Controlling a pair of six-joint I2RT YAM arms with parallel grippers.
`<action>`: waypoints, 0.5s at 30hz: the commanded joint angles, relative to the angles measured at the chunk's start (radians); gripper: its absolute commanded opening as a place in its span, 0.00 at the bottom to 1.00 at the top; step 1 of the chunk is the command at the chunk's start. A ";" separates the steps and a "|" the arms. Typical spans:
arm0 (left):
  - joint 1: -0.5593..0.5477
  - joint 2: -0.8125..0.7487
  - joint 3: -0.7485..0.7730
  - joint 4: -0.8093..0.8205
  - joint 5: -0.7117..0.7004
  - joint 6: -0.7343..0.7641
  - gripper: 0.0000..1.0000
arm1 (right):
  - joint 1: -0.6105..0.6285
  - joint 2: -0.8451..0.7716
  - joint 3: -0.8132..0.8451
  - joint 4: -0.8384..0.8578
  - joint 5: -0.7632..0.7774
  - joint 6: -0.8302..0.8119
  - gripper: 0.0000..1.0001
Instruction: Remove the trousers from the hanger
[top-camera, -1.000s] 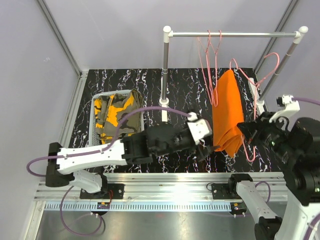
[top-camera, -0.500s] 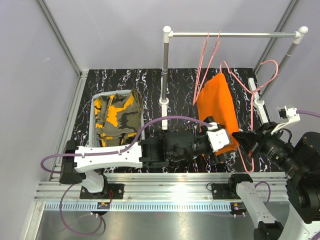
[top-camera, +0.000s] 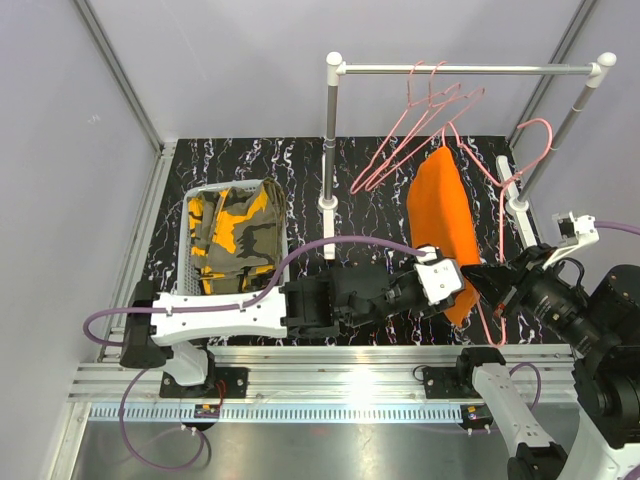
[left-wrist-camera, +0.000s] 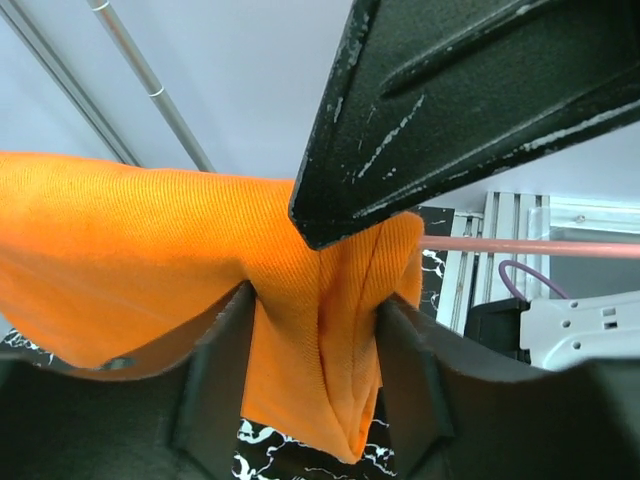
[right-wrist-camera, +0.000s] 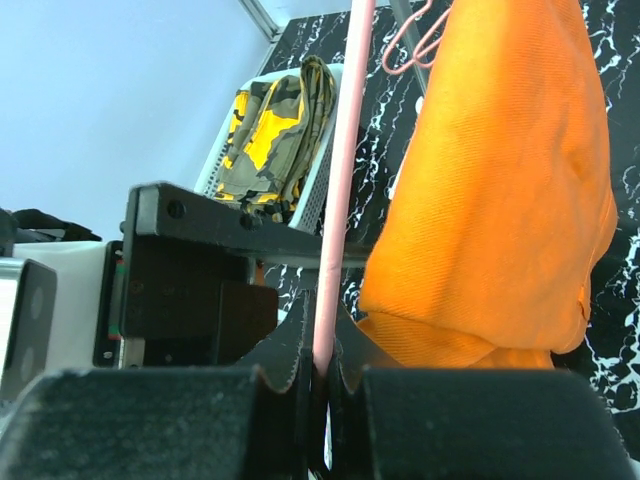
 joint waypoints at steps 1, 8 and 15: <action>-0.008 0.011 0.036 0.108 -0.039 -0.004 0.48 | 0.007 -0.014 0.045 0.258 -0.089 -0.006 0.00; -0.031 0.002 -0.002 0.234 -0.194 -0.017 0.00 | 0.007 -0.011 -0.010 0.277 -0.078 -0.006 0.00; -0.052 -0.121 -0.108 0.442 -0.504 -0.012 0.00 | 0.005 -0.011 -0.107 0.262 0.061 -0.032 0.00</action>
